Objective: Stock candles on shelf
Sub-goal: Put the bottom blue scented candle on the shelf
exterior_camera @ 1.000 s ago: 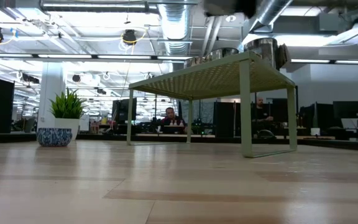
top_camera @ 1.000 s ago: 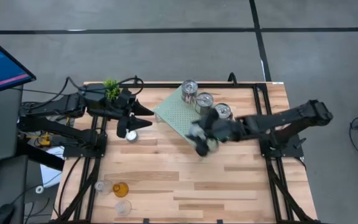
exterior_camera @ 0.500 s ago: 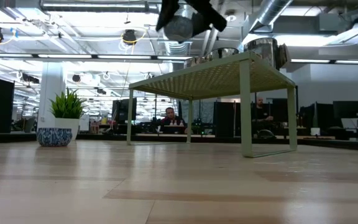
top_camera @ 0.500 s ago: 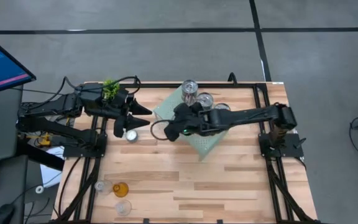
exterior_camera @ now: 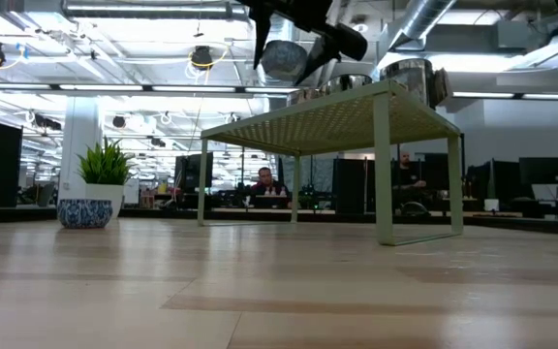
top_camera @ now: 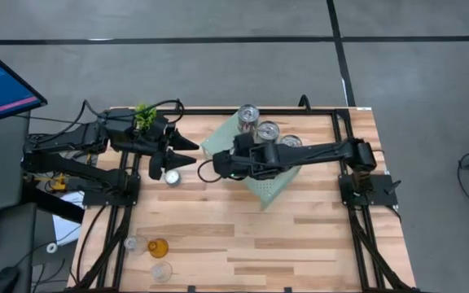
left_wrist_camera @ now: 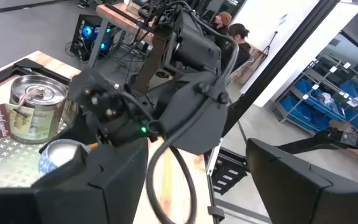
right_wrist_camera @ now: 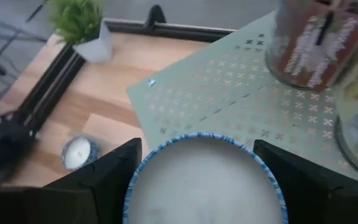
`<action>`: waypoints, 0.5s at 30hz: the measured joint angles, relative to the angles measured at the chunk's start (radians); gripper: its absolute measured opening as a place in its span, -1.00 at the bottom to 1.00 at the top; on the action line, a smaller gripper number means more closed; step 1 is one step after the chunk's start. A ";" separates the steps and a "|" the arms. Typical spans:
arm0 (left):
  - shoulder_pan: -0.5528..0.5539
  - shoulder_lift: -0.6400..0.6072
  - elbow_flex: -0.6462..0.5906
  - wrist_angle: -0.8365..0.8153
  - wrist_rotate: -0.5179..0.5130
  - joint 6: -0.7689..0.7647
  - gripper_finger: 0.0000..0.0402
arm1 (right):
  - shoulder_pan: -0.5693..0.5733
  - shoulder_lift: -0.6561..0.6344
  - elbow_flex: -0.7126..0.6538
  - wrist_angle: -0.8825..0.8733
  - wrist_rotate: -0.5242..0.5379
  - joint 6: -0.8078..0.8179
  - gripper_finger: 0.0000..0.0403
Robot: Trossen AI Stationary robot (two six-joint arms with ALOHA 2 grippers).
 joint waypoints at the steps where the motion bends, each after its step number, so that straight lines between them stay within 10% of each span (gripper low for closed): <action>1: 0.000 0.000 0.000 0.000 0.000 0.000 0.36 | 0.000 0.003 0.000 -0.001 0.003 0.020 0.46; 15: 0.000 0.000 0.000 0.000 0.000 0.001 0.36 | -0.005 0.080 0.001 -0.022 -0.092 0.131 0.44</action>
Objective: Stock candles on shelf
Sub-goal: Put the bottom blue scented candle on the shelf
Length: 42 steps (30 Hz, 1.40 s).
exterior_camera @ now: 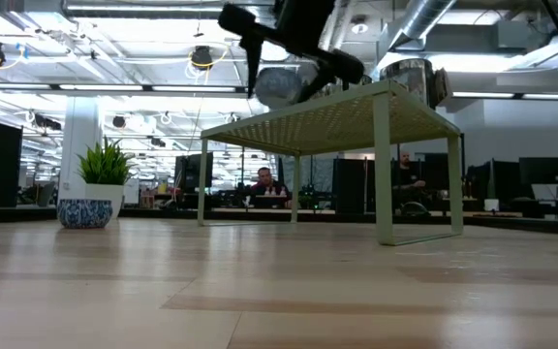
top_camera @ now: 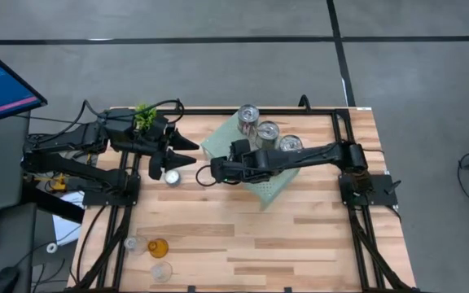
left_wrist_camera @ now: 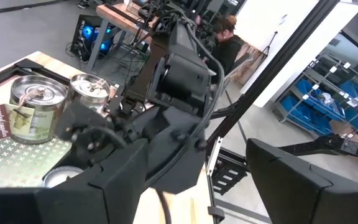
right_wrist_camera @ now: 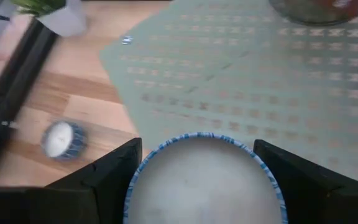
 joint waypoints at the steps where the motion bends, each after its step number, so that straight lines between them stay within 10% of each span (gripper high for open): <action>1: 0.000 0.000 0.000 0.000 0.000 0.000 0.36 | -0.002 0.005 0.000 -0.004 -0.013 0.000 0.44; 42: 0.000 0.000 0.000 0.000 0.000 0.027 0.36 | -0.003 -0.038 -0.001 -0.050 -0.011 -0.101 0.89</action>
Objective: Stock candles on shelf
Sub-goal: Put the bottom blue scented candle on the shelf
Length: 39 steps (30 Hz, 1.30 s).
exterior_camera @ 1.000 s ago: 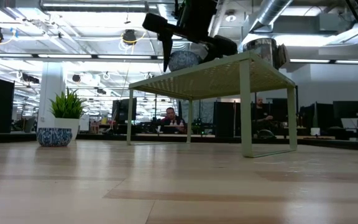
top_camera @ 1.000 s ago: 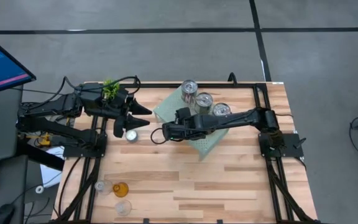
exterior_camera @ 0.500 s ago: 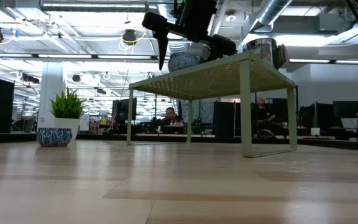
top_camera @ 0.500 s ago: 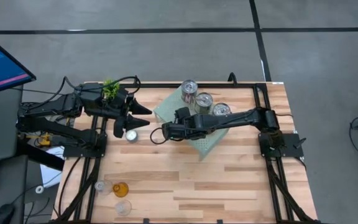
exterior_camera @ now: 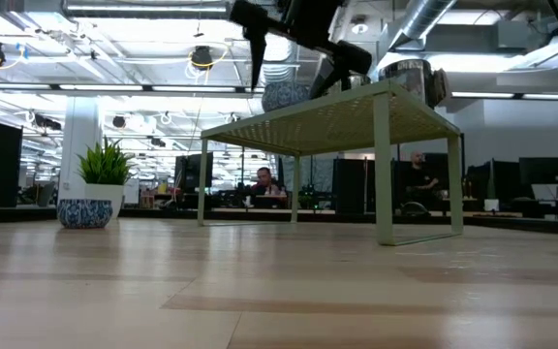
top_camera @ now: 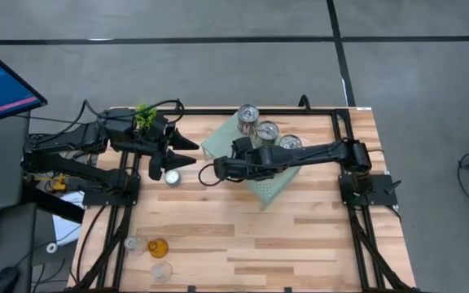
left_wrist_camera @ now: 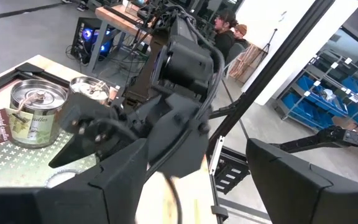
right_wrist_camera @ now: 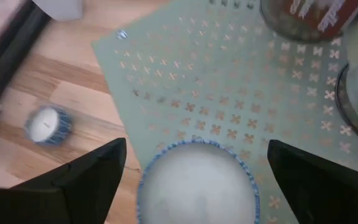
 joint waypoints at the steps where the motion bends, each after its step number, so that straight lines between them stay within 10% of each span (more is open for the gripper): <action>1: 0.000 0.000 0.000 0.000 0.000 0.000 0.36 | 0.003 -0.004 0.002 0.005 0.001 0.000 0.89; 14: -0.001 -0.005 -0.018 -0.198 0.007 -0.020 0.36 | 0.110 -0.200 0.200 -0.024 0.077 -0.273 0.88; 18: -0.033 -0.005 -0.106 -0.191 -0.094 -0.026 0.36 | 0.242 -0.317 0.253 -0.027 0.251 -0.407 0.79; 25: -0.127 -0.003 -0.385 0.197 -0.272 0.007 0.09 | 0.524 -0.471 0.253 -0.177 0.668 -0.495 0.04; 31: -0.119 0.075 -0.515 0.371 -0.390 0.033 -0.68 | 0.676 -0.489 0.251 -0.443 0.832 -0.324 -0.88; 39: -0.114 0.245 -0.518 0.522 -0.346 0.026 -0.98 | 0.677 -0.494 0.225 -0.533 0.862 -0.222 -0.85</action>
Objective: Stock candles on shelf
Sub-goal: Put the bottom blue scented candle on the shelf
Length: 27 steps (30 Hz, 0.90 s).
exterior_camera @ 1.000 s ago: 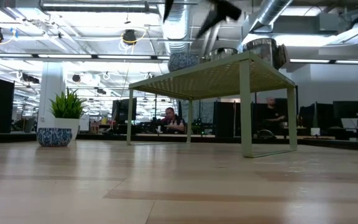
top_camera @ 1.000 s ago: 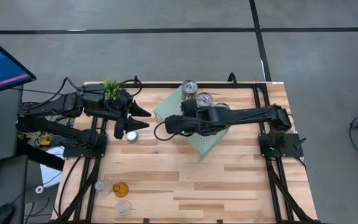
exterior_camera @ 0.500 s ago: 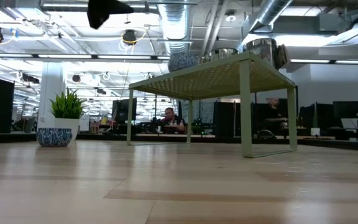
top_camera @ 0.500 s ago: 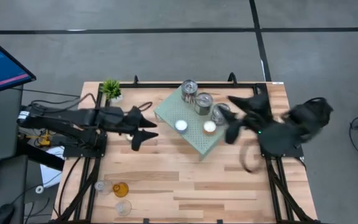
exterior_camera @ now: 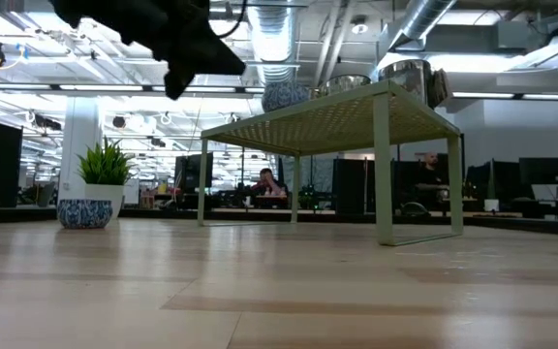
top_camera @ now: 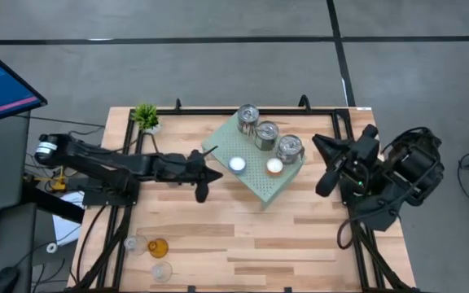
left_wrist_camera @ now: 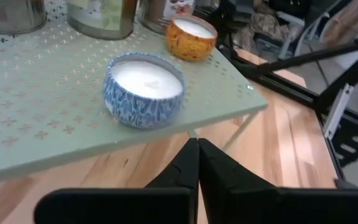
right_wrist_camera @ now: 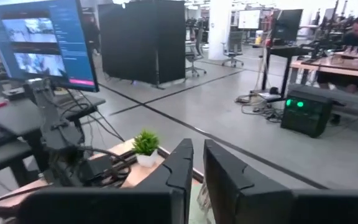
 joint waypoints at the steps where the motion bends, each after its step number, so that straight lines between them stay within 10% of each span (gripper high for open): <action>1: 0.007 0.019 0.000 0.028 0.000 -0.001 -0.98 | -0.001 -0.001 -0.002 -0.002 -0.001 0.000 -0.87; 27: 0.153 0.355 0.200 0.190 0.122 -0.048 -0.99 | 0.068 -0.004 -0.003 -0.001 -0.023 -0.040 -0.99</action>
